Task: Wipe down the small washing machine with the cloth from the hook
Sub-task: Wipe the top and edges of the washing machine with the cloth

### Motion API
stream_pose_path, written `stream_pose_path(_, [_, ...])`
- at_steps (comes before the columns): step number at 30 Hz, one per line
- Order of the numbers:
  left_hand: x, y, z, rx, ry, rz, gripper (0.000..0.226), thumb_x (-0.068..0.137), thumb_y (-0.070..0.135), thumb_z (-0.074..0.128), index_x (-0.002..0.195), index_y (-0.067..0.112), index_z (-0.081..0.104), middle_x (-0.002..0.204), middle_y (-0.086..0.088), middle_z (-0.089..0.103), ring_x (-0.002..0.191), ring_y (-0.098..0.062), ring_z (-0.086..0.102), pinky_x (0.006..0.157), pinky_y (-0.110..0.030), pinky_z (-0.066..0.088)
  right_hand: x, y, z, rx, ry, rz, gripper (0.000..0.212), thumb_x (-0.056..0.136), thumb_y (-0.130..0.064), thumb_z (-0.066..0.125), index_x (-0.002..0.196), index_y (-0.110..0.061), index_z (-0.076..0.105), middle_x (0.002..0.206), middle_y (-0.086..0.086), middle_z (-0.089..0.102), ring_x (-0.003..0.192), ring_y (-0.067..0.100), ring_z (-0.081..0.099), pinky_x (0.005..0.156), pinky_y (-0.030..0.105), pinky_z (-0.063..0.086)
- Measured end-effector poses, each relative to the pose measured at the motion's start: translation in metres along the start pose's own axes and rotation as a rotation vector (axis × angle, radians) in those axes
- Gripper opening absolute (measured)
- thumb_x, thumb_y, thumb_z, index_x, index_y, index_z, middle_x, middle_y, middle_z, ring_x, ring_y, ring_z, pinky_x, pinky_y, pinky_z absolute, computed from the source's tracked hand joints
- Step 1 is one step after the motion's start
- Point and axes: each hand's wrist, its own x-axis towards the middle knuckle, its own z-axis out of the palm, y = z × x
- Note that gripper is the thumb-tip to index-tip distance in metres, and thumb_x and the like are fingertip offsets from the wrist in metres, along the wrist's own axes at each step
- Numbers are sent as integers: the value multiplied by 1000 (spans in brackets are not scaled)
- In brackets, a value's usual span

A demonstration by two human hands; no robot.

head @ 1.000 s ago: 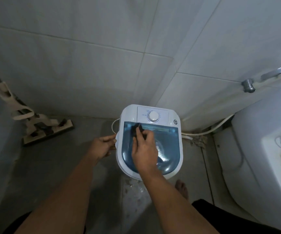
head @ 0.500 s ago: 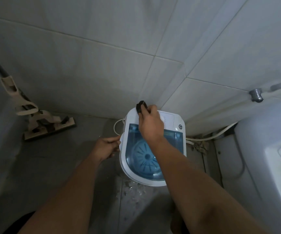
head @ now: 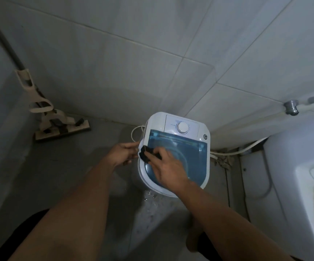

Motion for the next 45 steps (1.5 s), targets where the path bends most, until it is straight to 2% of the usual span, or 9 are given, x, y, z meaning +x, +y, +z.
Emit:
stream_pose_path(7, [1,0,2,68,33,21,34,91,13,62,123,23,69,98,-5,72,67,-5,65,42,-11,40,-96,-21,15,-76,-386,-548,45,101,-22,50,146,-25,47,125,9,55,103,31,55,74,43,54])
stream_pose_path(13, [0,0,4,98,56,28,32,92,14,62,122,23,69,97,-4,72,61,-1,66,46,-14,39,-35,-8,-27,78,77,-72,41,101,-31,49,142,-27,54,122,10,55,101,29,58,66,44,57])
stream_pose_path(17, [-1,2,3,107,52,18,32,92,15,62,123,19,67,95,-6,71,65,-3,66,50,-16,38,25,-8,-18,52,62,178,39,100,-28,54,138,-26,58,122,10,52,103,33,56,70,47,57])
stream_pose_path(29, [4,2,2,143,34,30,35,92,9,60,125,20,67,106,-16,73,61,-3,68,43,-13,34,-110,-31,16,-97,-291,-350,39,92,-23,57,130,-25,61,119,7,50,97,31,56,66,40,56])
stream_pose_path(32, [4,3,3,170,39,35,34,93,11,60,125,22,67,106,-14,73,64,-3,68,48,-16,35,-161,-13,-7,115,-231,-76,40,97,-28,57,136,-33,56,124,3,52,104,23,59,75,32,53])
stream_pose_path(37, [1,1,5,223,81,68,34,93,13,61,125,20,66,107,-12,74,60,3,70,40,-11,35,-181,33,-37,400,343,653,43,102,-20,58,144,-26,56,114,1,49,103,10,58,96,27,50])
stream_pose_path(40, [-7,6,13,243,92,78,31,95,12,58,123,23,66,94,-5,76,57,5,69,48,-17,35,-158,60,-31,479,532,1023,39,101,-17,58,140,-16,60,112,9,49,102,23,61,102,36,48])
stream_pose_path(42, [-11,9,19,247,96,87,29,96,13,57,120,29,63,73,9,76,54,7,67,55,-23,30,-138,56,-21,592,576,1168,38,102,-17,57,139,-13,60,118,16,51,106,34,62,103,26,42])
stream_pose_path(45, [-10,7,21,270,103,77,31,96,18,57,123,32,63,92,5,76,73,1,69,61,-24,32,-118,20,-6,645,665,1351,40,103,-25,55,143,-20,58,128,19,53,106,41,64,89,24,39])
